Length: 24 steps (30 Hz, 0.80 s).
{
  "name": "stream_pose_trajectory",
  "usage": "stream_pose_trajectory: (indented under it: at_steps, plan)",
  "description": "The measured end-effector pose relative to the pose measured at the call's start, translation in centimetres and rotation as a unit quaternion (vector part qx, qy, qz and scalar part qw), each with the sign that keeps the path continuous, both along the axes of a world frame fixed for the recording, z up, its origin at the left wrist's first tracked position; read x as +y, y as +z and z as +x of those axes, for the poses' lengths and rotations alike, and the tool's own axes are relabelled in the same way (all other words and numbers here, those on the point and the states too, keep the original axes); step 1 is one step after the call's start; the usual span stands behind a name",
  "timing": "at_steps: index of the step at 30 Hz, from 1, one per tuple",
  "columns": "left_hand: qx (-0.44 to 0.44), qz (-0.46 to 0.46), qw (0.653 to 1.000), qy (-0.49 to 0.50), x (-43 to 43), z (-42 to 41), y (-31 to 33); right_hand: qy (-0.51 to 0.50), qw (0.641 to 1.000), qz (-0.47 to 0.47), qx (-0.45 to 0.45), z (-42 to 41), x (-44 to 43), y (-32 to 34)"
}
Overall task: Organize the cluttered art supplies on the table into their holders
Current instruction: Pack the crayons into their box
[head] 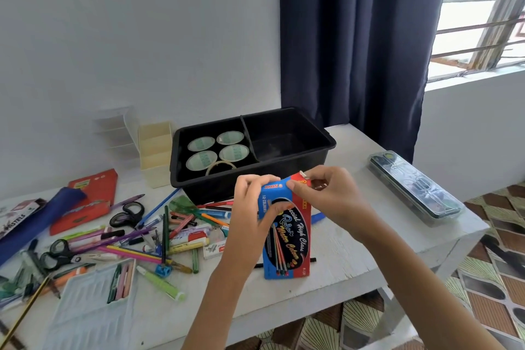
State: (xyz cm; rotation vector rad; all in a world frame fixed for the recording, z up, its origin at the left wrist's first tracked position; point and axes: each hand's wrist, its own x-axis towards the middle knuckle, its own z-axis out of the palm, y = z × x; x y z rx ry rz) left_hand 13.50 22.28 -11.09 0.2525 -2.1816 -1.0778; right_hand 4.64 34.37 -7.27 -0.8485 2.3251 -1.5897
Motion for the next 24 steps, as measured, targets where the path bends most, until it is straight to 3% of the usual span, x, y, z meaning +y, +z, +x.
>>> stream_pose_trajectory:
  at_steps: [8, 11, 15, 20, 24]
  plan:
    - [-0.015, 0.005, 1.000, -0.015, -0.3, 0.2, -0.2, 0.043, 0.999, 0.015, 0.026, 0.4, 0.2, 0.4]
    - [-0.017, 0.043, 0.998, -0.035, 0.3, 0.3, -0.4, 0.071, 0.997, 0.015, -0.009, 0.2, 0.4, 0.5]
    - [0.030, 0.099, 0.994, -0.041, 0.8, 0.6, -1.4, 0.071, 0.990, -0.046, -0.114, 0.0, 0.6, 0.0]
    - [0.065, 0.161, 0.984, -0.038, 1.3, 0.6, -2.3, 0.012, 0.931, -0.194, -0.310, -0.1, -0.2, -1.1]
    - [0.069, 0.214, 0.973, -0.054, 1.1, 0.7, -2.8, 0.038, 0.966, -0.155, -0.203, 0.6, -0.3, -2.0]
